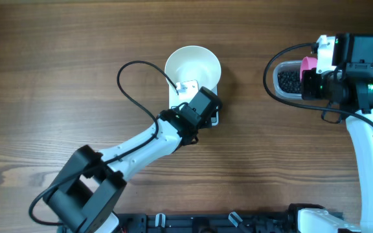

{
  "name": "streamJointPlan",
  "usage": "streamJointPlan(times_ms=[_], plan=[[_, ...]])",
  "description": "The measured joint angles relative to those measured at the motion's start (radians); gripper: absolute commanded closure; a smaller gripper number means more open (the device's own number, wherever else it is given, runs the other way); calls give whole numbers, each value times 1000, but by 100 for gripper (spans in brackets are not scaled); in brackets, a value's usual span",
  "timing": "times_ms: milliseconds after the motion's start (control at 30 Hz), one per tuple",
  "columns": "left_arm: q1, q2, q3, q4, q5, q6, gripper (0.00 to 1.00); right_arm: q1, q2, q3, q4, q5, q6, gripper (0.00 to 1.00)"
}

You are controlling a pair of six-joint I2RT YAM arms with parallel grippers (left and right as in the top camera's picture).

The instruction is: Scoop item into bowl and weigh 150g on scale

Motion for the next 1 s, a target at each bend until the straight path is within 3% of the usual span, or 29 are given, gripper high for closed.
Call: streamJointPlan(times_ms=[1000], plan=[[0, 100, 0, 90, -1, 0, 96, 0, 0, 0, 15, 0, 0, 96]])
